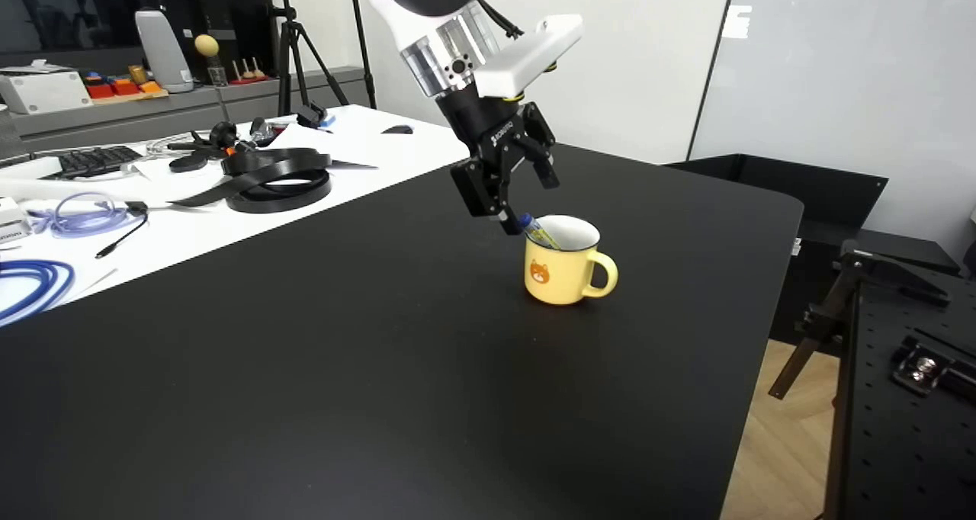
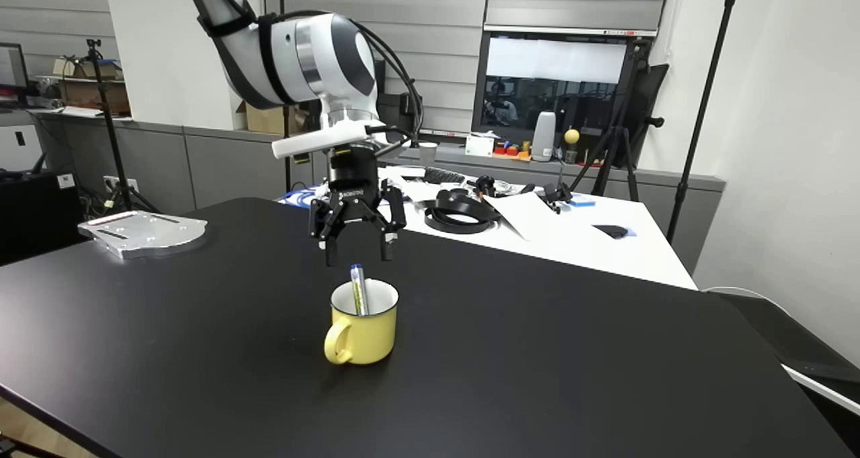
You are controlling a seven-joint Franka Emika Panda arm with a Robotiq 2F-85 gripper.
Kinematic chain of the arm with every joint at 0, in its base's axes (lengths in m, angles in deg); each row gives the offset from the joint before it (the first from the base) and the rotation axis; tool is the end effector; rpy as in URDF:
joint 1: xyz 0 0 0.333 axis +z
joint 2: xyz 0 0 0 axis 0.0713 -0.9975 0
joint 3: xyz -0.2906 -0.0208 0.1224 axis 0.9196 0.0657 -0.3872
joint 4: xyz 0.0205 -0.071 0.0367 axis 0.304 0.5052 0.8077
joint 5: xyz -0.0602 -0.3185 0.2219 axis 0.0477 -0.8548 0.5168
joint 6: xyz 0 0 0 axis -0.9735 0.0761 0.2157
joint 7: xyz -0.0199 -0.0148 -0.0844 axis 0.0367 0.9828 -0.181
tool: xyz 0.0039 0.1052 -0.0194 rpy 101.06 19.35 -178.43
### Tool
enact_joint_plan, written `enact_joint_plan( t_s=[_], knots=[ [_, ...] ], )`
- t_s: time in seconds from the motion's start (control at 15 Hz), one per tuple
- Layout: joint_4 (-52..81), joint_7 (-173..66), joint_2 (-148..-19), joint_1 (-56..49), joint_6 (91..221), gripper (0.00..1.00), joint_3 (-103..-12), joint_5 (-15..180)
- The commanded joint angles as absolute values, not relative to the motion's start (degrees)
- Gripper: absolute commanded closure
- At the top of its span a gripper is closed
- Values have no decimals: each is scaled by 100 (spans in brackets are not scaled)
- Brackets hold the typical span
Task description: Pick the marker from the cup and put it on the table
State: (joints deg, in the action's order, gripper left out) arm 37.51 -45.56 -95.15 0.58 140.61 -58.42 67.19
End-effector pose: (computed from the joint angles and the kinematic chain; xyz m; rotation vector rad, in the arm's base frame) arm 0.5568 0.0028 0.1842 2.7821 0.0514 -0.5370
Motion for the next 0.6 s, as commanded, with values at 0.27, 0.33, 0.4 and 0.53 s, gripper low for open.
enact_joint_plan(
  t_s=[0.27, 0.33, 0.4, 0.53],
  knots=[
    [3761, -4689, -9622, 86, 14192, 61, -5787, 6560],
    [3754, -4727, -9633, 83, 14204, 67, -5794, 6547],
    [3757, -4746, -9637, 84, 14222, 75, -5797, 6533],
    [3768, -4816, -9621, 82, 14243, 88, -5807, 6532]
  ],
)
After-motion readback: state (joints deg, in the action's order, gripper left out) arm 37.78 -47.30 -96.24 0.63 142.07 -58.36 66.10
